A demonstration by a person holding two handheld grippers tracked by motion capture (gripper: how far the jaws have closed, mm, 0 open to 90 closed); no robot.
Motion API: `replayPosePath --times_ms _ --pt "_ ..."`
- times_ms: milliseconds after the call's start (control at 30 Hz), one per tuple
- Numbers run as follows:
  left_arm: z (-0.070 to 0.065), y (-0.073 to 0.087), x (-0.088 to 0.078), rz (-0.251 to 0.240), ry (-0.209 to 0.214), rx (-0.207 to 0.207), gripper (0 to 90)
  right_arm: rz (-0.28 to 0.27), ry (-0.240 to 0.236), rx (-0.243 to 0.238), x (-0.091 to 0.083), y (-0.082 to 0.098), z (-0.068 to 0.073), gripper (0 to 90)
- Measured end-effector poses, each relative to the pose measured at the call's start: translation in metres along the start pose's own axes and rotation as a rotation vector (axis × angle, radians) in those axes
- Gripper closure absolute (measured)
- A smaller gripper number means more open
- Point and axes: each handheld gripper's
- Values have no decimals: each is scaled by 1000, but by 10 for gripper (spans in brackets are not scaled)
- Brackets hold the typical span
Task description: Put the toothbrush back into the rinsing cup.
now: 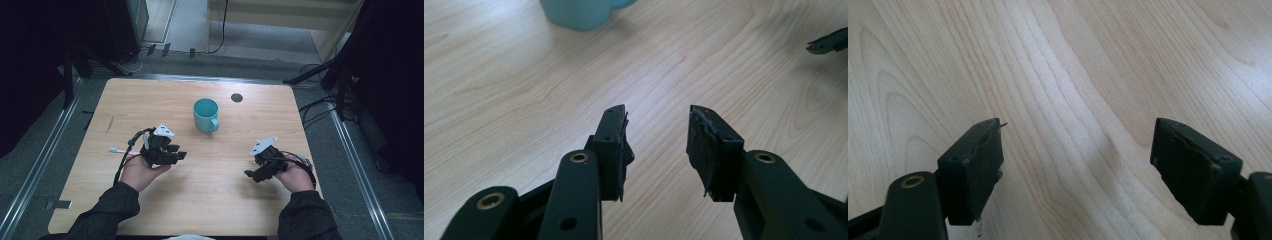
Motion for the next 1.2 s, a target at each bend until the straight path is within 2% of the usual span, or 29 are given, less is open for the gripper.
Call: replayPosePath --times_ms 167,200,367,867,1067,1200 --pt "3 3 0 13 -10 -2 618 -2 3 6 0 0 0 211" --pt "5 4 1 20 -14 -14 625 -1 -1 -2 0 -1 0 211" --pt "9 4 1 30 -8 -22 658 1 -4 -2 1 -1 0 211" --pt "21 6 -3 81 -3 -23 813 -3 -3 0 0 -1 0 211" --pt "33 7 -5 95 -23 -64 859 -2 -6 -3 1 -2 0 211" --pt "36 8 -5 99 -38 -74 860 -4 -6 -2 1 -2 0 211"
Point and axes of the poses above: each handheld gripper's, and its own axes: x roughly forward along the jaws, y roughly out of its underside, z roughly to its left, and after that the axes turned 14 degrees about -z, right-handed
